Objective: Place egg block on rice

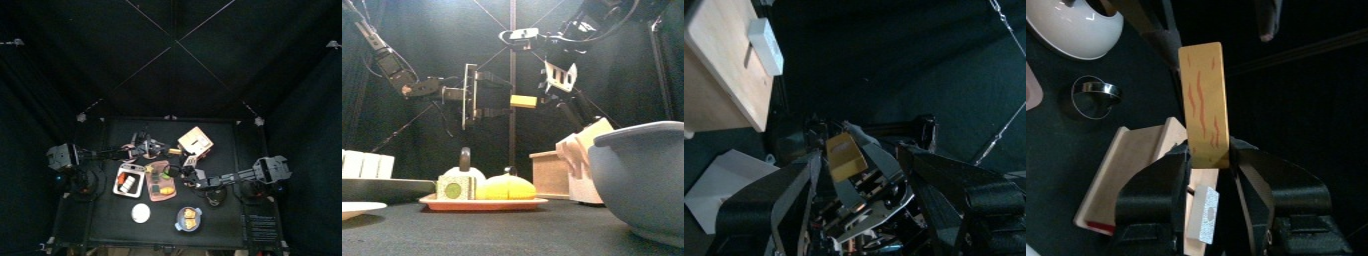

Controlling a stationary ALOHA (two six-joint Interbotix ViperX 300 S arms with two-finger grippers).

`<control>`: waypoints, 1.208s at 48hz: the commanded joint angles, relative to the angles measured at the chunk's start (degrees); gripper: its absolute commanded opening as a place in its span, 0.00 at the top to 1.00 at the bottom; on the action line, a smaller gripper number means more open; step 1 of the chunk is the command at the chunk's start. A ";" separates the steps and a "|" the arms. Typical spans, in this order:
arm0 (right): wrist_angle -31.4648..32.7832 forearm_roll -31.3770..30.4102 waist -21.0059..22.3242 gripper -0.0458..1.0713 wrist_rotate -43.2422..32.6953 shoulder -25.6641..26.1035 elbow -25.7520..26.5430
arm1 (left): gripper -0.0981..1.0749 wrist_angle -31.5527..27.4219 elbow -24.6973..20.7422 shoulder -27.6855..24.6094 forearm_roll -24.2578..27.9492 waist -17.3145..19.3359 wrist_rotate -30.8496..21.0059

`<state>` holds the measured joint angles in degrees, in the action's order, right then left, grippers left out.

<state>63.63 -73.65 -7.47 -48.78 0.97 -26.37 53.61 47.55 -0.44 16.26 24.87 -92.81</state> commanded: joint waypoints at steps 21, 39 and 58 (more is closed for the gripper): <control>-7.12 22.06 11.43 0.46 -10.55 21.88 -6.94 | 0.12 3.52 -0.88 3.60 26.10 5.10 14.50; -13.01 43.42 26.89 0.46 3.08 24.96 -9.76 | 0.12 2.99 2.64 8.09 39.55 5.10 19.42; -20.65 52.73 37.18 0.46 13.89 23.20 -11.95 | 0.12 2.72 6.42 11.78 41.13 5.01 22.76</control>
<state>44.12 -22.59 29.00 -36.30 24.08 -38.94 56.16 54.23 9.93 57.66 29.88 -70.75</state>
